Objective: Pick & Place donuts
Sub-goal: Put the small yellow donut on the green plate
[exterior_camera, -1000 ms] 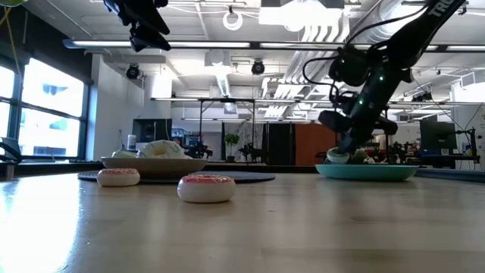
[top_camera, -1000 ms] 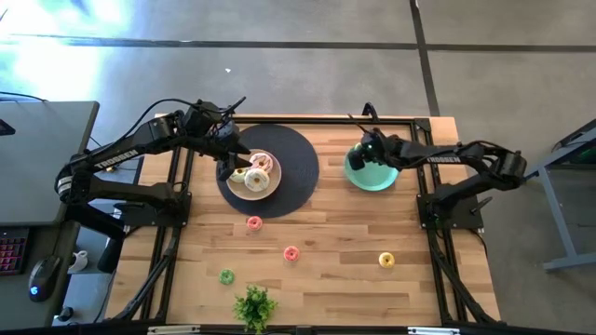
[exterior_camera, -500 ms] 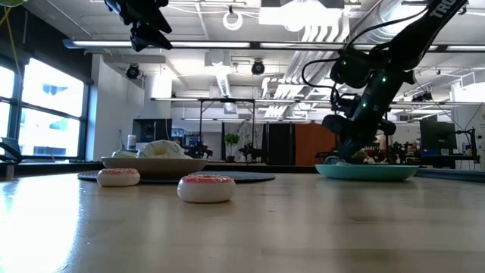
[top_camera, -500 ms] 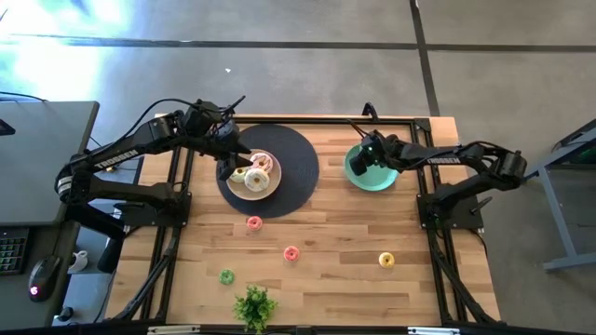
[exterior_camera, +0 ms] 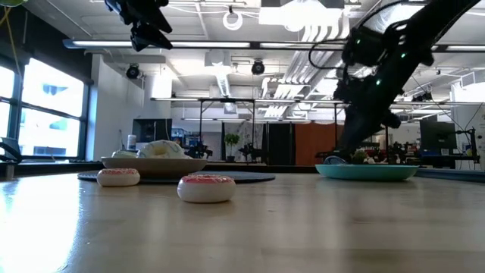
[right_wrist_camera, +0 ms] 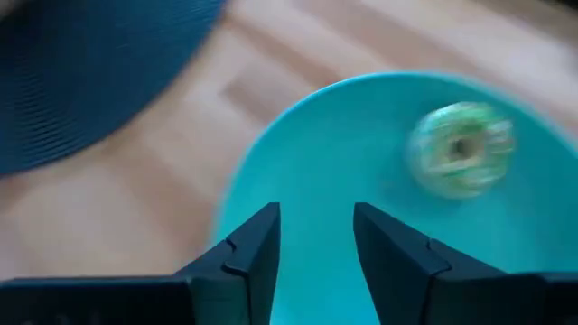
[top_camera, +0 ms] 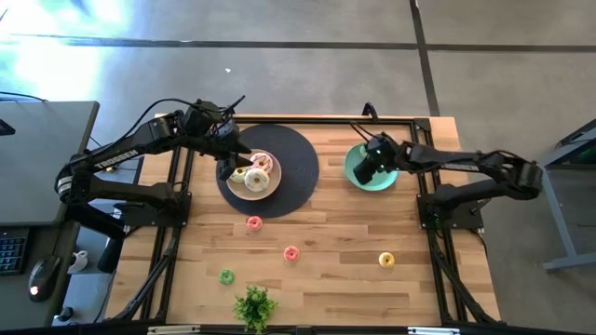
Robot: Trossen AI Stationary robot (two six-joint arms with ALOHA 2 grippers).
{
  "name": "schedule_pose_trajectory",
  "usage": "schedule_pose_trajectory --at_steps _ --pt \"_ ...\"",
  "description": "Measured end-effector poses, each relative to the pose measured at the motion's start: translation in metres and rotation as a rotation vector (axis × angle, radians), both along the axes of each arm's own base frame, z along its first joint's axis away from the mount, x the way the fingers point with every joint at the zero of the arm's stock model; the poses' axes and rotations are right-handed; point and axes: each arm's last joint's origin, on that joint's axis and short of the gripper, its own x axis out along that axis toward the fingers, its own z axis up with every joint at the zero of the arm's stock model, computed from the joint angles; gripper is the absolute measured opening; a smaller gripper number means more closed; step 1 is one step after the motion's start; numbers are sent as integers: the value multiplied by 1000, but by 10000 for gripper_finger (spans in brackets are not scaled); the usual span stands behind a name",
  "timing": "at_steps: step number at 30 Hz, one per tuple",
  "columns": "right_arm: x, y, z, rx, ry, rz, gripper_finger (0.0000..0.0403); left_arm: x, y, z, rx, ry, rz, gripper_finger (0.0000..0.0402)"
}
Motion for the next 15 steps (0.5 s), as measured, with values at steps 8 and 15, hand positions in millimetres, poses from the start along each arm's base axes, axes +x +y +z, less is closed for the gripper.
schedule_pose_trajectory --at_steps 8,15 --pt "-4 64 19 344 -99 273 129 0 0 1 2 -7 0 208" --pt "-12 125 14 490 65 553 129 0 0 1 -19 -7 12 208"
